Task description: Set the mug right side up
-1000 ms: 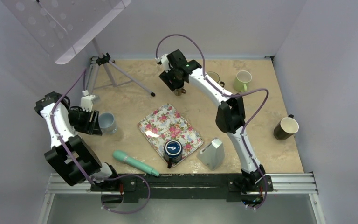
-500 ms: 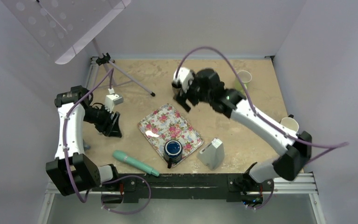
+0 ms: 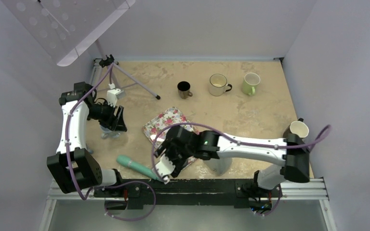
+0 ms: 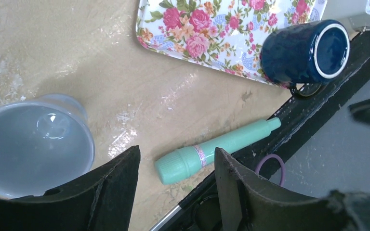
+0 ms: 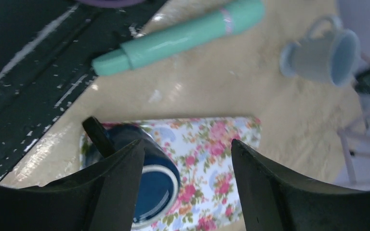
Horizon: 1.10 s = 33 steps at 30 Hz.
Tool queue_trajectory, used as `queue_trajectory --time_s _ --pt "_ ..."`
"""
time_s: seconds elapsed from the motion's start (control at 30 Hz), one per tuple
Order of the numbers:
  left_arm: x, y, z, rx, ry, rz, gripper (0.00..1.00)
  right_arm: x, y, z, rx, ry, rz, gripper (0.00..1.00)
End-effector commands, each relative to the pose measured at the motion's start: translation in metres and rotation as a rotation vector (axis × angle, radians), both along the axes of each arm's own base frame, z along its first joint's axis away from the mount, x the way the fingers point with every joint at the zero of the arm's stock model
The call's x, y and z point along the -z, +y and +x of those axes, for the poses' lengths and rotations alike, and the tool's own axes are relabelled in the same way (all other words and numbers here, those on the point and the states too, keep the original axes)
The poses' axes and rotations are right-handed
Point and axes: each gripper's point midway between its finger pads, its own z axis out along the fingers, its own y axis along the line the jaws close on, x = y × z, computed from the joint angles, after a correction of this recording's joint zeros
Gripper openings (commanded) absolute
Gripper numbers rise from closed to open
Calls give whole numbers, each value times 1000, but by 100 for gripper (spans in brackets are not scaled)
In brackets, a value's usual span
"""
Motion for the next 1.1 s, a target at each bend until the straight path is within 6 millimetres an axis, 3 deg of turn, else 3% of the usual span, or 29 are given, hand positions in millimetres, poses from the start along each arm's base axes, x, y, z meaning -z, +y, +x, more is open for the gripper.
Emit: queue_trajectory --time_s 0.0,0.13,0.3,0.47,0.6,0.77,0.83,0.9,0.97,1.07 --pt "-6 0 20 -37 -45 -10 61 35 7 -37 -226 -104 -200 68" --pt "-7 -1 22 -34 -45 -23 61 40 7 -60 -286 -106 -273 67" --pt "-4 -2 21 -22 -39 -31 61 56 -14 -64 -241 -115 -435 70" --pt "-4 -5 22 -21 -39 -51 61 87 -20 -48 -187 -179 -493 72" --pt "-4 -6 19 -15 -31 -52 61 95 -16 -47 -204 -164 -517 76" --pt "-3 -4 18 -15 -38 -40 61 104 -18 -25 -157 -190 -552 74" --pt "-5 -5 18 -15 -40 -47 61 110 -25 -18 -141 -191 -587 66" --pt "-6 -5 17 -12 -43 -45 61 110 -27 -10 -119 -221 -602 49" --pt "-7 -4 18 -10 -48 -37 61 113 -26 -6 -110 -235 -610 38" --pt "-9 -4 18 -11 -46 -38 61 120 -26 -4 -112 -232 -624 37"
